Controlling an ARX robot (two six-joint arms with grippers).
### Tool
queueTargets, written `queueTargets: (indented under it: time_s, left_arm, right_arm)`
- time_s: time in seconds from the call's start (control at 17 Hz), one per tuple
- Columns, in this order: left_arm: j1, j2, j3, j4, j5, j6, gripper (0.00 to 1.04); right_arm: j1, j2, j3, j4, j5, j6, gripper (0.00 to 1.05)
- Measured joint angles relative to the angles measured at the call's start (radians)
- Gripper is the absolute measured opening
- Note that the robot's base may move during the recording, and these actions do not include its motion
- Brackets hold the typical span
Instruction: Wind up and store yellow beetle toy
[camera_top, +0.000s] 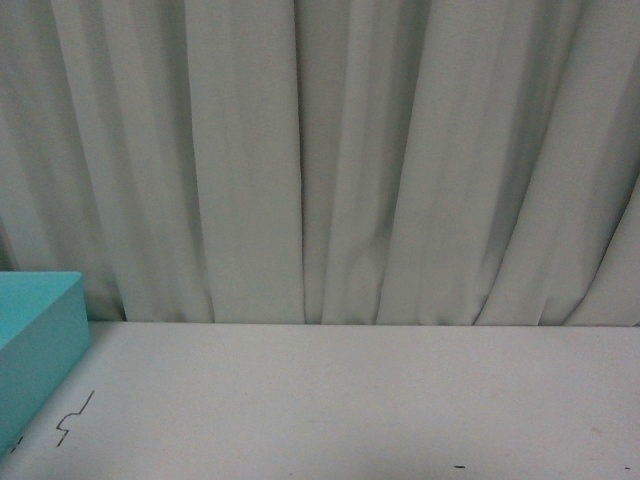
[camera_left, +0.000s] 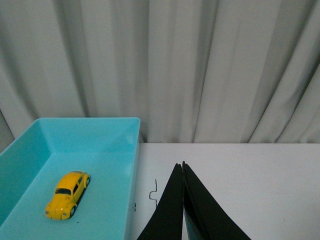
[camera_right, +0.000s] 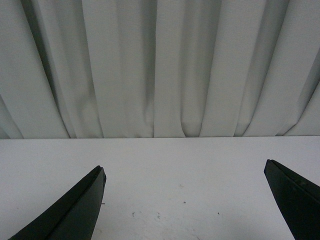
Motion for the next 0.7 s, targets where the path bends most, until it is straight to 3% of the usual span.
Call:
queueTargets:
  time_s: [0.35,0.47,0.7]
  left_arm:
    - [0.000,-0.121,-0.035,-0.076,0.000,0.000,0.02]
    - [0.000,-0.281,-0.034,-0.255,0.000,0.000,0.02]
    - [0.000,-0.288,-0.034,-0.254,0.001,0.000,0.02]
  right_arm:
    - [0.000,0.000,0.000,0.000,0.000,0.000,0.98]
    - [0.000,0.000,0.000,0.000,0.000,0.000,0.98]
    - [0.000,0.000,0.000,0.000,0.000,0.000,0.98]
